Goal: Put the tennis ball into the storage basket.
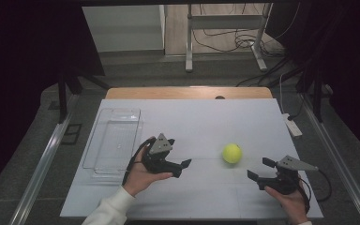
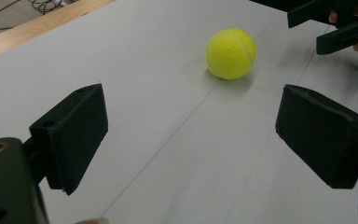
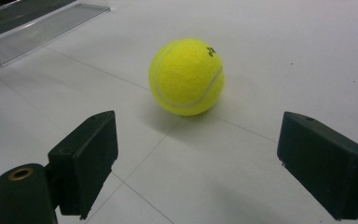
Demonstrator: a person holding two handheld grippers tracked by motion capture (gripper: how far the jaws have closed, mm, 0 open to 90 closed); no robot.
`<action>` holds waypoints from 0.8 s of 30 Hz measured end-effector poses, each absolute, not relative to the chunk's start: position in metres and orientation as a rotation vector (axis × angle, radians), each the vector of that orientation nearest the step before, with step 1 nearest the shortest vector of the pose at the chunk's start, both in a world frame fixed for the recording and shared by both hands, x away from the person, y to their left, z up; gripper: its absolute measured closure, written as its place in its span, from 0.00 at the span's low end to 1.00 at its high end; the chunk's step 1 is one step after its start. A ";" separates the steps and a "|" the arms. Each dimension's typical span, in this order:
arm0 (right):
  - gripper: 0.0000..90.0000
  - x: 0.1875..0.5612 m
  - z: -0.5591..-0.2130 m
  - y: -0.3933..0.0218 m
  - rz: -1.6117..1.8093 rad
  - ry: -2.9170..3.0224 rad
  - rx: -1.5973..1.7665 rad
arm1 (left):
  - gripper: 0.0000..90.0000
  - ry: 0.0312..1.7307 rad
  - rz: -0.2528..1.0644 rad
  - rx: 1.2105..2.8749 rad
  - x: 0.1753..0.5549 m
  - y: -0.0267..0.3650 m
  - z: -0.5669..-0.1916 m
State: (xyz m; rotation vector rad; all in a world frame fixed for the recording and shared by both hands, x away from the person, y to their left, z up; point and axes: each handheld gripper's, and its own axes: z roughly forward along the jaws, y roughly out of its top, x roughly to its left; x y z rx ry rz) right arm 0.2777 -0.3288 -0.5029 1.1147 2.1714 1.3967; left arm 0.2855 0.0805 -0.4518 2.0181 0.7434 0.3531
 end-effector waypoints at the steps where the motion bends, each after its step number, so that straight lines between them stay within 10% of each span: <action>1: 0.14 0.278 -0.503 -0.329 1.397 2.171 1.115 | 0.11 0.743 0.352 2.019 0.286 0.080 -0.452; 24: 0.14 0.275 -0.502 -0.332 1.403 2.162 1.121 | 0.11 0.693 0.304 2.048 0.294 0.051 -0.454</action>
